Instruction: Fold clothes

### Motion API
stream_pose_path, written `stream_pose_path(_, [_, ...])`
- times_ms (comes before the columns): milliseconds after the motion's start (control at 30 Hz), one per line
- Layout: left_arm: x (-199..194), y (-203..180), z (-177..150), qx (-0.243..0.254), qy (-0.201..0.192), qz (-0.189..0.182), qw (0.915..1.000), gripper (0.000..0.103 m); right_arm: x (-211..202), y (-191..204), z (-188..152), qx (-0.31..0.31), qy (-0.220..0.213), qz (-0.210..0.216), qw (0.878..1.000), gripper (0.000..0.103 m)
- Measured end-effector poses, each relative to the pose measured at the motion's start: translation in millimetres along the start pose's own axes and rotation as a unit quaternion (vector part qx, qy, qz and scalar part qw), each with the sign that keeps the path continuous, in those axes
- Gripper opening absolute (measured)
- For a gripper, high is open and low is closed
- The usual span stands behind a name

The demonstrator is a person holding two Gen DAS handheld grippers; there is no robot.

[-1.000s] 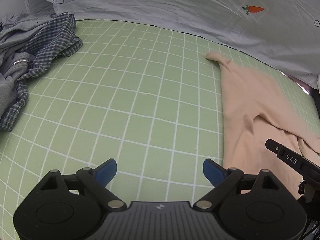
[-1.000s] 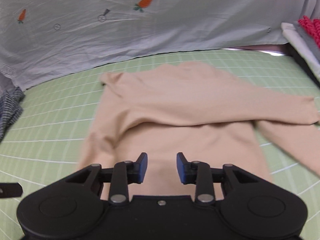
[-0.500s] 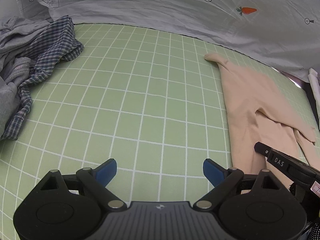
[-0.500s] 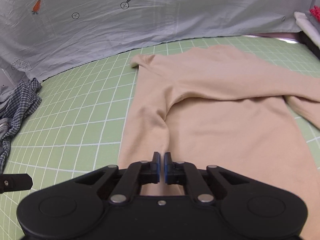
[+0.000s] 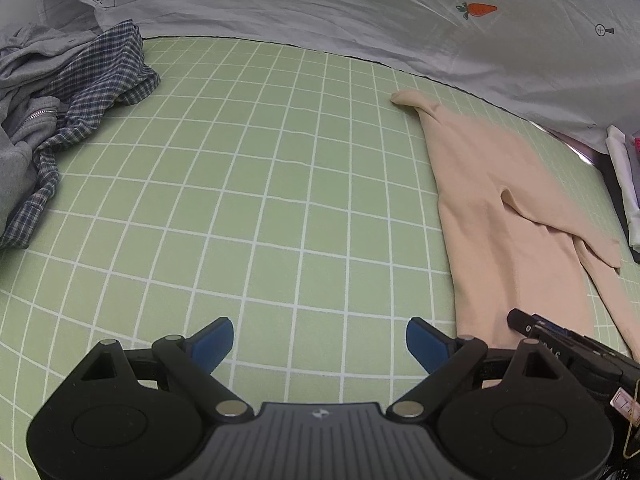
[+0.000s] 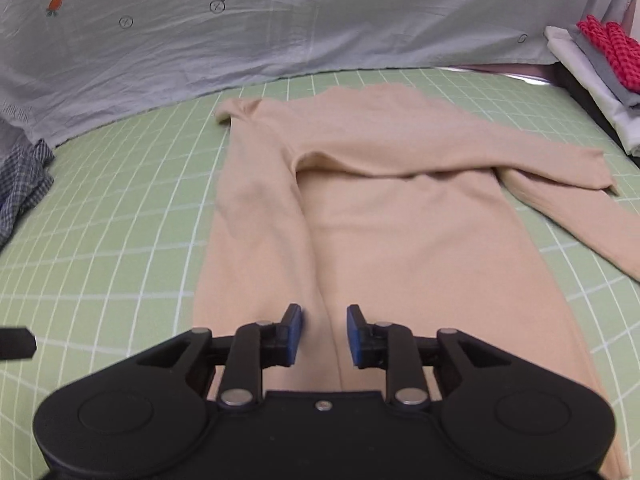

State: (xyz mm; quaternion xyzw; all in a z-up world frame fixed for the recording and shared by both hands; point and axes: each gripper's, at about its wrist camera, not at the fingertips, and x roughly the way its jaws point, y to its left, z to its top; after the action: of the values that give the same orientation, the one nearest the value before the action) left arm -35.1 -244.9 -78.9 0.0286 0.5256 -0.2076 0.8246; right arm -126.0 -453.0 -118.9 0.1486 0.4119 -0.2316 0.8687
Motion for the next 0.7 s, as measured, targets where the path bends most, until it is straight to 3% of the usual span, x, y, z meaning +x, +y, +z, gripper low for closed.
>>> stream_pose_path(100, [2.0, -10.4, -6.8, 0.007, 0.008, 0.001, 0.9999, 0.093, -5.3, -2.7, -10.9, -0.013, 0.003, -0.001, 1.0, 0.034])
stream_pose_path(333, [11.1, -44.5, -11.8, 0.023, 0.018, -0.001, 0.9996, 0.094, -20.7, -30.4, -13.9, -0.011, 0.0, -0.015, 1.0, 0.082])
stream_pose_path(433, [19.7, -63.7, -8.5, 0.028, 0.021, -0.001, 0.9994, 0.095, -24.9, -50.7, -12.8, -0.006, -0.01, -0.015, 1.0, 0.098])
stream_pose_path(500, [26.0, -76.9, -5.9, 0.032, 0.023, -0.002, 0.9992, 0.097, -27.1, -64.5, -11.0, -0.005, -0.02, -0.02, 1.0, 0.103])
stream_pose_path(700, [48.4, -112.1, 6.2, 0.04, 0.033, -0.001, 0.9987, 0.098, -22.9, -110.6, 2.5, 0.013, -0.045, -0.03, 0.998, 0.103])
